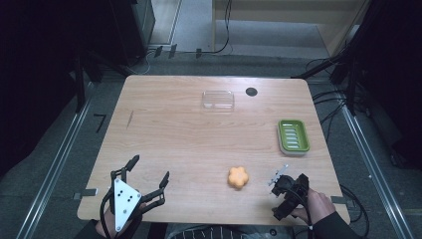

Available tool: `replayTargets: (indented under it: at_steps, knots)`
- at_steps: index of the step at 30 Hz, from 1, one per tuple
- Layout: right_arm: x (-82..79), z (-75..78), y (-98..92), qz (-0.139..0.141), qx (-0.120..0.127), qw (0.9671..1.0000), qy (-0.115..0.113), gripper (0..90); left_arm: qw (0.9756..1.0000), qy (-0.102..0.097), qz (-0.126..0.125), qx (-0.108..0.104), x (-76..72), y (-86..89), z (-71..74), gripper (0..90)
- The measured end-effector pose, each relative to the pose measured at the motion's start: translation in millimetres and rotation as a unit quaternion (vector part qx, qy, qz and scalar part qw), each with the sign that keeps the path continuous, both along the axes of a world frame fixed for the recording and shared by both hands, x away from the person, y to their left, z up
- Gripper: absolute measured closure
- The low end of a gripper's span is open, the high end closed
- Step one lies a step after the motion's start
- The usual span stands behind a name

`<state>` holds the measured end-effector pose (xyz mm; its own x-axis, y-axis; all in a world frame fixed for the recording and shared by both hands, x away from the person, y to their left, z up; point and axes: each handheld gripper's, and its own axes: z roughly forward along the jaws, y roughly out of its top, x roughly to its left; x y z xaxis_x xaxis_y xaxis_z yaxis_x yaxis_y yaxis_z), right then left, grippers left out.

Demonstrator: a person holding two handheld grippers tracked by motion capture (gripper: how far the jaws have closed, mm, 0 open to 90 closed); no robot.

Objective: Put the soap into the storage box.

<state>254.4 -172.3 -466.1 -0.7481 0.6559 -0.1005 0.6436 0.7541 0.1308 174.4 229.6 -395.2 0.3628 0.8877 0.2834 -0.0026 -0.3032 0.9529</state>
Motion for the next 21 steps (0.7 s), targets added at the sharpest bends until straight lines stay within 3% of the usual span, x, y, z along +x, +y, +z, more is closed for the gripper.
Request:
replayTargets:
  at_steps: [8, 18, 21]
  knots:
    - [2.0, 2.6, 2.2, -0.007, 0.011, 0.9999, -0.009, 1.4, 1.0000, 0.003, -0.002, 0.002, 0.0, 0.5, 0.0, 13.0]
    - [6.5, 6.8, 18.3, 0.008, 0.021, 0.9996, -0.015, 1.3, 1.0000, 0.001, 0.006, -0.007, -3.3, 5.1, 0.1, 13.0]
    - [8.9, 7.6, 23.1, 0.014, 0.024, 0.9995, -0.018, 1.3, 1.0000, 0.003, 0.003, 0.002, -3.6, 3.3, -0.3, 13.0]
